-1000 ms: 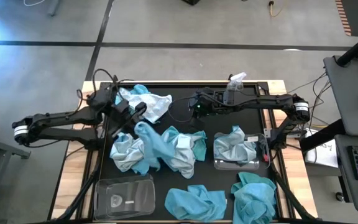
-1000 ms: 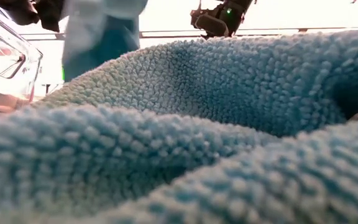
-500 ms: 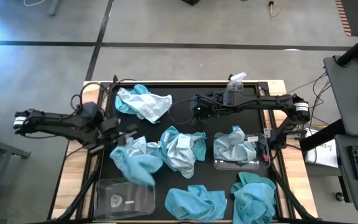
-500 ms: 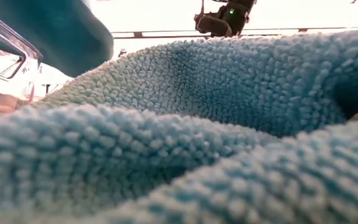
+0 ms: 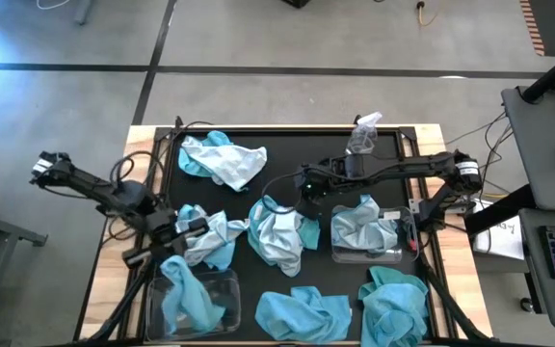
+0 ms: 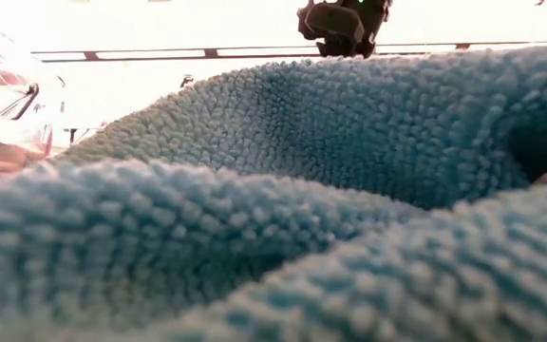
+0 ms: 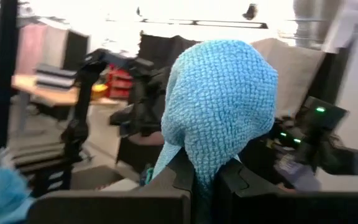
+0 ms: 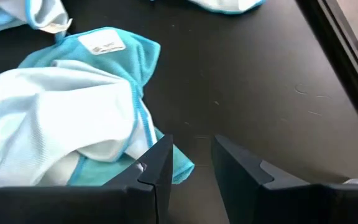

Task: Sort microfiber towel by color & place in baskets
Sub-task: Put the blue microfiber towel into the left transparent bin

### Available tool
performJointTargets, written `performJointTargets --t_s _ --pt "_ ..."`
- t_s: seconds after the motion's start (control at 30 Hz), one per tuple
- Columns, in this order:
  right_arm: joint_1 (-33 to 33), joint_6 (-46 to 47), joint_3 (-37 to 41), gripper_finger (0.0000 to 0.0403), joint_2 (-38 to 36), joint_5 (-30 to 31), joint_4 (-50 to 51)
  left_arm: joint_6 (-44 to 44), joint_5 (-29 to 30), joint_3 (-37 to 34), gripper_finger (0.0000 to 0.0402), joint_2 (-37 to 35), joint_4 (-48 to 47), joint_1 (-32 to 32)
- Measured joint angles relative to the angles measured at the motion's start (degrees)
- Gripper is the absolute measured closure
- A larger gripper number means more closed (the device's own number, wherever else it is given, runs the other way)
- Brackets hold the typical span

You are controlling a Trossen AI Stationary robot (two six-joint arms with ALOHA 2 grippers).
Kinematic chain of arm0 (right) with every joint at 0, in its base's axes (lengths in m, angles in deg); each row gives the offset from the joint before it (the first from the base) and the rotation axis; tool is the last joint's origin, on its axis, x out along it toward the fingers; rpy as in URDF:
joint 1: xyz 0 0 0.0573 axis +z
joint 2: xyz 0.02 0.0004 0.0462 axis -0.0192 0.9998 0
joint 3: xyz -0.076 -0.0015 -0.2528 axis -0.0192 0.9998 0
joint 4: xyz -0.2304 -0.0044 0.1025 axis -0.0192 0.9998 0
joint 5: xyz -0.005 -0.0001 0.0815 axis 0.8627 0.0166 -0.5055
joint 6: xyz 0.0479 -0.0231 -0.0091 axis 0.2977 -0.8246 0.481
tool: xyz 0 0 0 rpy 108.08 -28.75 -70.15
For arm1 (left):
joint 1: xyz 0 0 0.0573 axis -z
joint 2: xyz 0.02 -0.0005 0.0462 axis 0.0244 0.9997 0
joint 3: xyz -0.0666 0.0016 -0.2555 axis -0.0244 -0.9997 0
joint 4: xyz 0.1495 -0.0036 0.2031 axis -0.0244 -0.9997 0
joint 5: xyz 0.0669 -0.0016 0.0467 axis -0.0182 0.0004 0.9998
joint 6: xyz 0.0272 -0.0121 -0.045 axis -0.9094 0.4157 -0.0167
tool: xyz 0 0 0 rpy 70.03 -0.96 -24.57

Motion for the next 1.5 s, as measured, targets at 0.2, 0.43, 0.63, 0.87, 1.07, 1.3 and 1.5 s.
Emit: performJointTargets --t_s 0.2,0.43,0.63,0.87,1.07,1.3,1.5 --pt "2.07 -0.02 0.0 0.0307 0.0 0.02 0.0 -0.01 5.57 0.0 0.0399 3.36 -1.06 3.82" --pt "3.12 -0.02 0.0 0.0315 0.0 0.05 0.33 0.46 9.84 0.0 0.0399 6.46 -0.9 9.44" --pt "3.22 0.39 0.0 0.0316 0.0 0.07 0.35 0.46 14.59 0.0 0.0399 7.72 -0.91 14.6" --pt "3.22 0.44 0.0 0.0318 0.0 0.07 0.35 1.01 18.63 0.0 0.0398 6.9 -4.27 17.95" --pt "3.22 0.08 0.0 0.0315 0.0 0.07 0.35 5.05 25.93 -0.02 0.0378 7.1 -12.62 18.33" --pt "3.22 -0.04 0.0 0.0309 0.0 0.07 0.35 9.88 26.23 -0.02 0.0341 6.44 -12.56 18.33" --pt "3.22 -0.04 0.0 0.0316 0.0 0.07 0.35 19.84 25.87 -0.02 0.0318 6.29 -19.4 18.33"
